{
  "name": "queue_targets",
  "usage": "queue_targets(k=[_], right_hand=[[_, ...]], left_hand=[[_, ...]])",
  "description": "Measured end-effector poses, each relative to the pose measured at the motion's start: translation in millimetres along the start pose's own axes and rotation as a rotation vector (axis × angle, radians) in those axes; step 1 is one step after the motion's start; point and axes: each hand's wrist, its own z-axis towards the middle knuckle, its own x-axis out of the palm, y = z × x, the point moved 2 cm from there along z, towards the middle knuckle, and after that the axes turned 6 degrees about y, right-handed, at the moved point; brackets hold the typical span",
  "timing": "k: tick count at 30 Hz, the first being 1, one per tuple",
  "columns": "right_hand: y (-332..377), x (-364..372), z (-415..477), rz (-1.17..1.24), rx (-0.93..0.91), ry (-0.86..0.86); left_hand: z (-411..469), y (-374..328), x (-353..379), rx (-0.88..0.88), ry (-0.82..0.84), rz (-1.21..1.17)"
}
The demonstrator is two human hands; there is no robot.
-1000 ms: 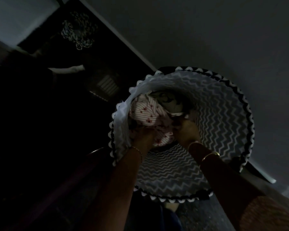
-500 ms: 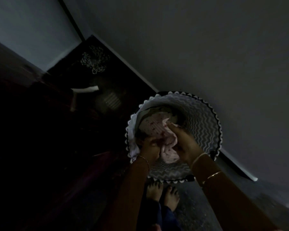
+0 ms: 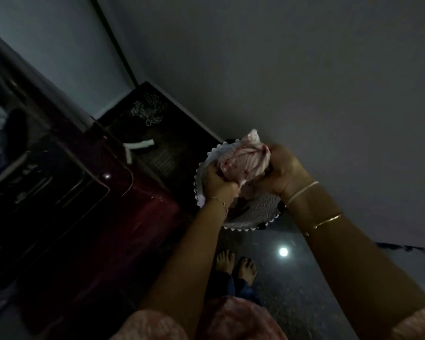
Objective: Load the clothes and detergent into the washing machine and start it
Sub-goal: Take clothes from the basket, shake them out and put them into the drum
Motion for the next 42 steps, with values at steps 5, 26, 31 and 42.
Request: queue_targets(k=[5, 26, 31, 42], right_hand=[[26, 48, -39, 0.165, -0.092, 0.144], [96, 154, -190, -0.010, -0.371, 0.422], [85, 140, -201, -0.103, -0.338, 0.356], [63, 97, -232, -0.782, -0.393, 0.277]], left_hand=[[-26, -25, -16, 0.135, 0.042, -0.033], [-119, -130, -52, 0.238, 0.104, -0.306], [-156, -188, -74, 0.341, 0.100, -0.321], [-232, -279, -73, 0.516, 0.207, -0.506]])
